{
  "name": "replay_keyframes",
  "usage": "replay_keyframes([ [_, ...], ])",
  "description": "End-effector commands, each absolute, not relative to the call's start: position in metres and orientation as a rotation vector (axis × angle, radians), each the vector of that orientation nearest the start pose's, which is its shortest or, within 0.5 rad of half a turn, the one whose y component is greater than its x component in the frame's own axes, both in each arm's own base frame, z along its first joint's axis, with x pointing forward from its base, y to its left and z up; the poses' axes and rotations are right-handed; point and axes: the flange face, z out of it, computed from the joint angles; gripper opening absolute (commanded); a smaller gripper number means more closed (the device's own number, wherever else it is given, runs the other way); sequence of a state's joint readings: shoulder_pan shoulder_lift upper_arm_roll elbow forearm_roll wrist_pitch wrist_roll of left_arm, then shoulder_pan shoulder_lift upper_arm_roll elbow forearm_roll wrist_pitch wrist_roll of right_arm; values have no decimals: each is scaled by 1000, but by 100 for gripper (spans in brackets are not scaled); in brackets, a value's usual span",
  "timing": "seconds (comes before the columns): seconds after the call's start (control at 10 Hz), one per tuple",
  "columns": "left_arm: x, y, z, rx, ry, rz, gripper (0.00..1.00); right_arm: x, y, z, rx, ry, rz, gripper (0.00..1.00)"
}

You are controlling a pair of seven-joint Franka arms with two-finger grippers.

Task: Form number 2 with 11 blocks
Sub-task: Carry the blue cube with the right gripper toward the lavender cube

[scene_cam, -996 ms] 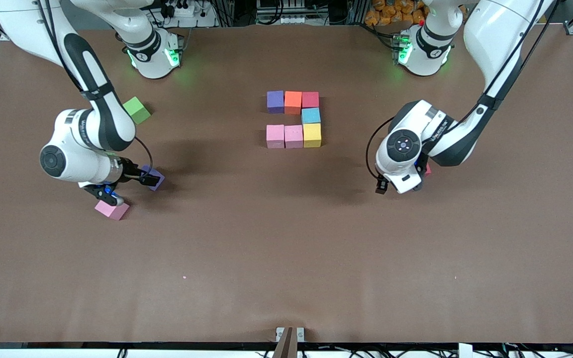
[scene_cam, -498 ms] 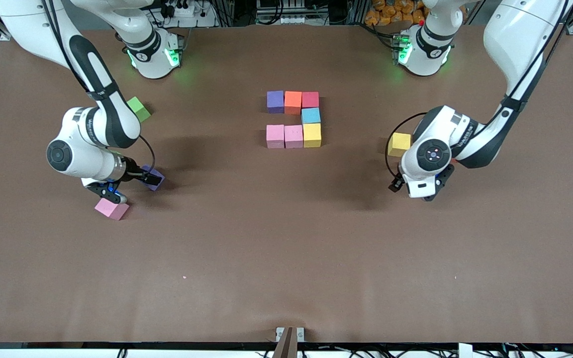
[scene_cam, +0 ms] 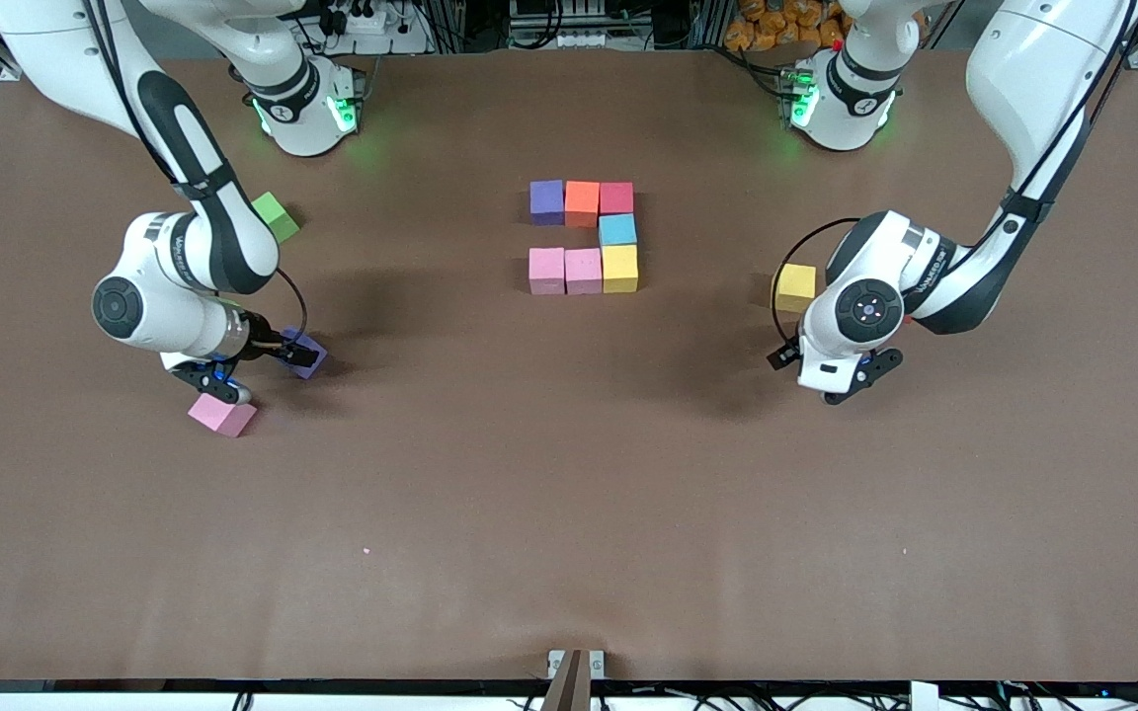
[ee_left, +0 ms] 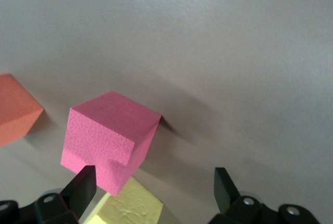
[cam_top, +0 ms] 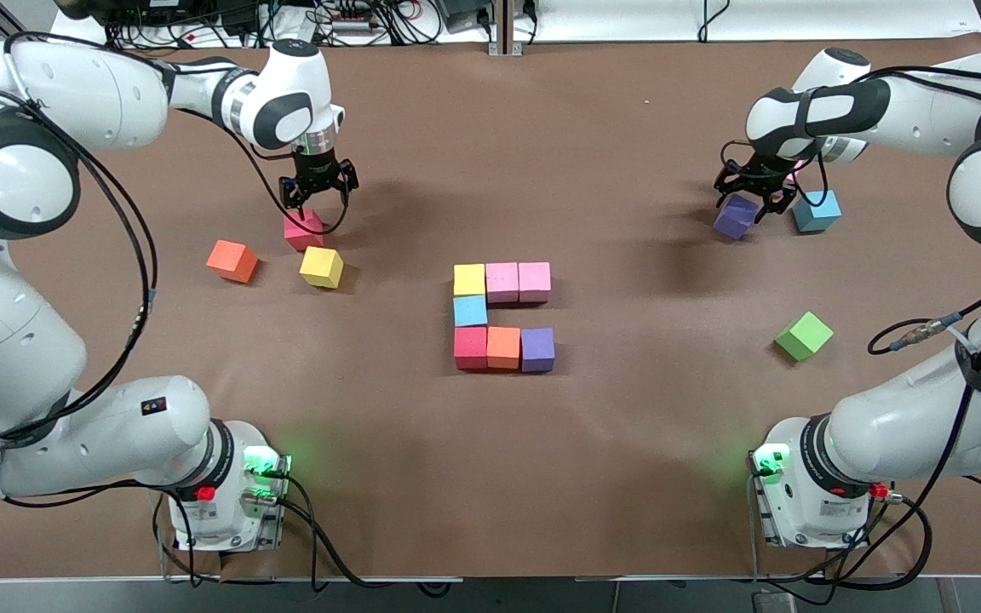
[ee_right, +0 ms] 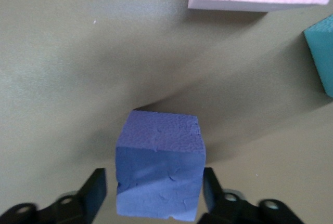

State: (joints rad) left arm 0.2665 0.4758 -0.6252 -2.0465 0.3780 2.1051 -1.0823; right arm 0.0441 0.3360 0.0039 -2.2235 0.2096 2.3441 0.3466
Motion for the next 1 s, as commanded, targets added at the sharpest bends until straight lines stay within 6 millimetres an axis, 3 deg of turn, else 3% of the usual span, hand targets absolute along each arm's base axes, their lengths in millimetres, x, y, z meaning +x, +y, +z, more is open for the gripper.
replay_keyframes([
  [0.0,525,-173,227,-2859,-526,322,100,523,22,197,-2954,695,348,78],
  [0.1,527,-167,226,-2874,-470,334,100,523,18,197,-2953,707,347,70],
  [0.4,533,-145,221,-2906,-315,377,100,523,19,200,-2954,703,349,24],
  [0.5,536,-131,220,-2898,-305,381,100,524,24,207,-2953,704,351,23],
  [0.9,534,-128,203,-2907,-285,434,100,546,68,266,-2954,569,500,22],
])
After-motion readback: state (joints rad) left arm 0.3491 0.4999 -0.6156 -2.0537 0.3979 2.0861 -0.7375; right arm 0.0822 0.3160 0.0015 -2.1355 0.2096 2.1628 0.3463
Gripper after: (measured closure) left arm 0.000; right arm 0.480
